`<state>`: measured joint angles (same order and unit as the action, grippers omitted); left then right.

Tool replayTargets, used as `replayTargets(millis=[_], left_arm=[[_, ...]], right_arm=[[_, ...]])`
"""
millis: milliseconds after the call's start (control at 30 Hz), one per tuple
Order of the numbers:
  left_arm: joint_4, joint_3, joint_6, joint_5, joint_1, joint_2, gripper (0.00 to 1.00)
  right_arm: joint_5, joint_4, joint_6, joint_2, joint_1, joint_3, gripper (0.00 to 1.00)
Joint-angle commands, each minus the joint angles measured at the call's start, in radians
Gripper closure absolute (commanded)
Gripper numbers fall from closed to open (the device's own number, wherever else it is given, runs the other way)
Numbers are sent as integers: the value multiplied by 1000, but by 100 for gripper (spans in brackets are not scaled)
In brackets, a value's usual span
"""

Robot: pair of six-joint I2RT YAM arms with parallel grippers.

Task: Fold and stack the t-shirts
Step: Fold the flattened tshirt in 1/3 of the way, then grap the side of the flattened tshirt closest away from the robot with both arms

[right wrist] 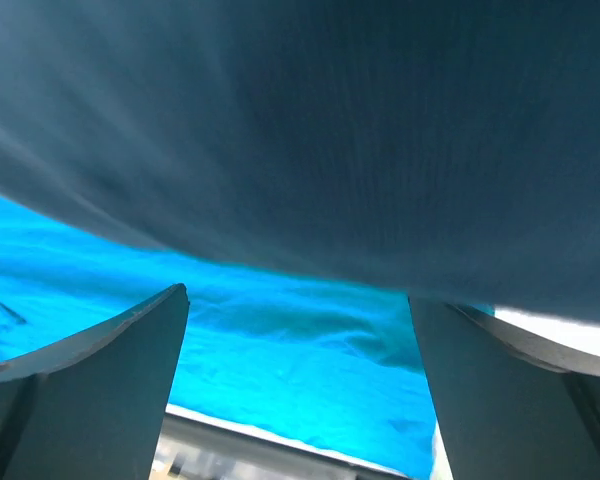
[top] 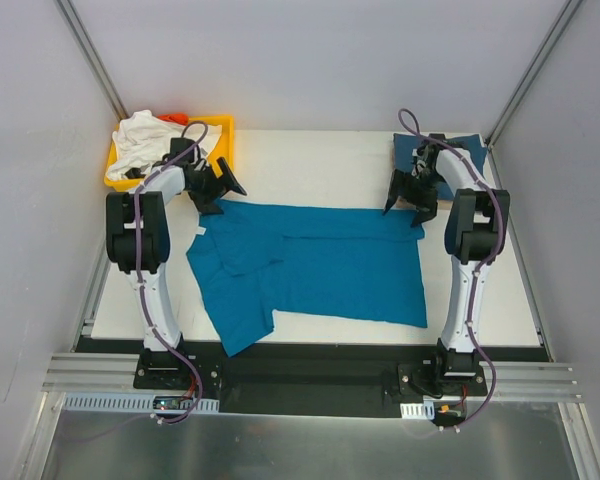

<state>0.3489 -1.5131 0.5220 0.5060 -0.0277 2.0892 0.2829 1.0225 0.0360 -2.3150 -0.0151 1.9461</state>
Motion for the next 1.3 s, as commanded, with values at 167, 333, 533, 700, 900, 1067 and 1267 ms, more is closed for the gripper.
replayTargets(millis=[167,333,533,700,900,1067,1267], left_arm=[[36,-36,-31,-21,9,-141,1],[38,160,13,-107,60,-421,1],[102,517,141,-239,179,-791,0],[316,698,216,-368,342,-1013,1],[596,824,372,-377,469,-1150,6],[631,961,525,-330,551,-1221,16],[552,1054,559,-310,589,-1213,23]], right_arm=[[-51,31,79,185,-5,-10,4],[-137,-80,36,520,-26,-273,4],[-100,-490,-221,979,12,-714,4],[4,-498,-231,1037,104,-815,4],[-1,-487,-202,1053,115,-871,4],[19,-483,-199,1017,115,-869,4],[39,-484,-185,981,115,-859,4]])
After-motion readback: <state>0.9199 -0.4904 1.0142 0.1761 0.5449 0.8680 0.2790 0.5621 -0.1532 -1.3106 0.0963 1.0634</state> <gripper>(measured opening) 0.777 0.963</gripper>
